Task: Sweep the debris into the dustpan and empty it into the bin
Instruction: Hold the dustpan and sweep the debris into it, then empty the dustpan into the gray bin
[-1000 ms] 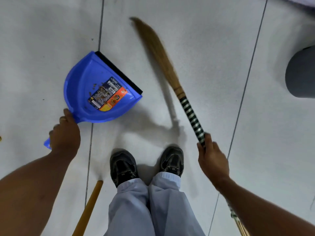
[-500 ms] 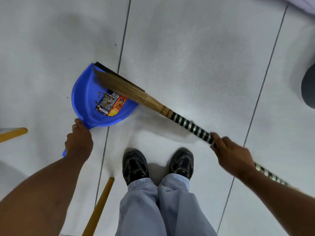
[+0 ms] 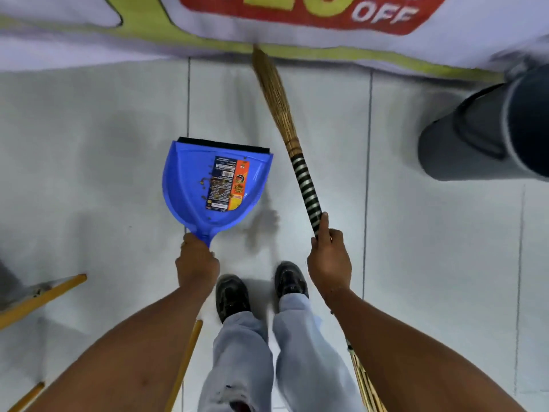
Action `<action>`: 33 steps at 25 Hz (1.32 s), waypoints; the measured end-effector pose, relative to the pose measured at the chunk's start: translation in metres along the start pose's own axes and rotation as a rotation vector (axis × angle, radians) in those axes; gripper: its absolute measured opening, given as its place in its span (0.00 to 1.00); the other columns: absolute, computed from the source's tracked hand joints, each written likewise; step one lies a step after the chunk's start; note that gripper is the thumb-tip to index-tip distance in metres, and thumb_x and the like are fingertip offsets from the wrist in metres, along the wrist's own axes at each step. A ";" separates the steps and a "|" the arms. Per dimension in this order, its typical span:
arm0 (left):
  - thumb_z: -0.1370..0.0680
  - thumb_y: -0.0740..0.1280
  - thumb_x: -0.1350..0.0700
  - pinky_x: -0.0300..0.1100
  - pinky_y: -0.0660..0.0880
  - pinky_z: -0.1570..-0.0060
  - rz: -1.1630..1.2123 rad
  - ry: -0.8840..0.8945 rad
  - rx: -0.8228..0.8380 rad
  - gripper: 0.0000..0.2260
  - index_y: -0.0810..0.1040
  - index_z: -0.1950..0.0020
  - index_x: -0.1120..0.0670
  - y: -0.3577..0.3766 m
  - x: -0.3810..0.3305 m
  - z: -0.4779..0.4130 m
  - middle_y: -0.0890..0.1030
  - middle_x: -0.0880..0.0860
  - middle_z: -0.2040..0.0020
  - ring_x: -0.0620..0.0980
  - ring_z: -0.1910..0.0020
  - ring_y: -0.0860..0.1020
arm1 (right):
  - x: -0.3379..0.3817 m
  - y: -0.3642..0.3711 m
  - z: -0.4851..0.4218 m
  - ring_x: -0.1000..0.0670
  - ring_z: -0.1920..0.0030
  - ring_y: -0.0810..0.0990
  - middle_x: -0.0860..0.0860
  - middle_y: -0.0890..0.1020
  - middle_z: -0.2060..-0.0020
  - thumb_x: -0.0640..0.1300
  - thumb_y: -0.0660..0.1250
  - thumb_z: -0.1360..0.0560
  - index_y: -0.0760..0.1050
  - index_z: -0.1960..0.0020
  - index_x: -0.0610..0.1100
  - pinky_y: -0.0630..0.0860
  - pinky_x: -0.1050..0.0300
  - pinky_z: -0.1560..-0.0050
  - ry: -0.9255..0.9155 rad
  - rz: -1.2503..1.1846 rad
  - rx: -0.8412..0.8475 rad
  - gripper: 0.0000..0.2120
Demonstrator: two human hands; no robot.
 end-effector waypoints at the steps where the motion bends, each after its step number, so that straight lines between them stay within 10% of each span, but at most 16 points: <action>1: 0.24 0.65 0.64 0.55 0.69 0.39 -0.031 0.038 -0.013 0.18 0.65 0.36 0.66 -0.012 -0.021 0.011 0.74 0.66 0.37 0.67 0.39 0.73 | -0.002 -0.022 -0.005 0.42 0.46 0.75 0.44 0.70 0.37 0.42 0.56 0.20 0.49 0.24 0.50 0.73 0.52 0.54 0.020 0.015 -0.019 0.28; 12: 0.24 0.63 0.64 0.55 0.73 0.46 -0.376 0.627 0.018 0.21 0.64 0.31 0.61 0.040 -0.338 0.118 0.76 0.61 0.40 0.65 0.44 0.77 | -0.151 -0.172 -0.071 0.40 0.38 0.72 0.42 0.68 0.34 0.39 0.54 0.22 0.50 0.24 0.51 0.75 0.46 0.45 0.217 0.008 0.066 0.28; 18: 0.21 0.61 0.56 0.48 0.71 0.38 -0.552 0.953 0.415 0.22 0.63 0.27 0.55 0.134 -0.503 0.183 0.74 0.58 0.33 0.59 0.36 0.74 | -0.241 -0.191 -0.063 0.45 0.37 0.73 0.46 0.70 0.37 0.41 0.54 0.22 0.50 0.25 0.53 0.75 0.50 0.44 0.386 -0.022 0.261 0.28; 21: 0.18 0.55 0.52 0.46 0.71 0.41 -0.522 0.873 0.605 0.19 0.67 0.29 0.57 0.172 -0.577 0.215 0.77 0.61 0.35 0.58 0.39 0.76 | -0.259 -0.206 -0.075 0.45 0.37 0.72 0.46 0.69 0.35 0.43 0.53 0.21 0.48 0.24 0.53 0.75 0.51 0.44 0.348 -0.041 0.313 0.28; 24: 0.17 0.50 0.48 0.40 0.72 0.72 -0.285 0.538 0.713 0.22 0.74 0.39 0.64 0.196 -0.613 0.215 0.80 0.59 0.61 0.54 0.70 0.74 | -0.268 -0.215 -0.087 0.45 0.37 0.72 0.46 0.69 0.36 0.42 0.54 0.21 0.47 0.24 0.52 0.75 0.52 0.47 0.331 -0.034 0.344 0.29; 27: 0.18 0.51 0.47 0.30 0.63 0.84 -0.110 0.309 0.798 0.20 0.72 0.43 0.63 0.211 -0.614 0.214 0.72 0.53 0.66 0.48 0.76 0.66 | -0.273 -0.222 -0.089 0.45 0.39 0.73 0.46 0.70 0.37 0.41 0.55 0.21 0.47 0.24 0.52 0.74 0.53 0.54 0.328 -0.009 0.356 0.30; 31: 0.18 0.51 0.48 0.38 0.68 0.76 -0.130 0.378 0.759 0.18 0.71 0.51 0.61 0.196 -0.605 0.219 0.73 0.56 0.68 0.52 0.75 0.70 | -0.265 -0.236 -0.091 0.45 0.39 0.73 0.45 0.71 0.37 0.41 0.55 0.21 0.48 0.24 0.52 0.68 0.55 0.58 0.279 0.000 0.356 0.29; 33: 0.18 0.51 0.49 0.48 0.75 0.58 -0.220 0.638 0.570 0.19 0.74 0.46 0.62 0.174 -0.602 0.215 0.79 0.62 0.57 0.61 0.59 0.78 | -0.253 -0.244 -0.096 0.45 0.40 0.74 0.45 0.74 0.39 0.41 0.55 0.21 0.50 0.24 0.50 0.73 0.53 0.53 0.249 0.006 0.345 0.28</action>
Point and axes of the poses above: each hand's wrist, its own z-axis away from the middle knuckle, its own y-axis out of the palm, x = y × z, the point moved 9 cm from there along -z, towards the middle knuckle
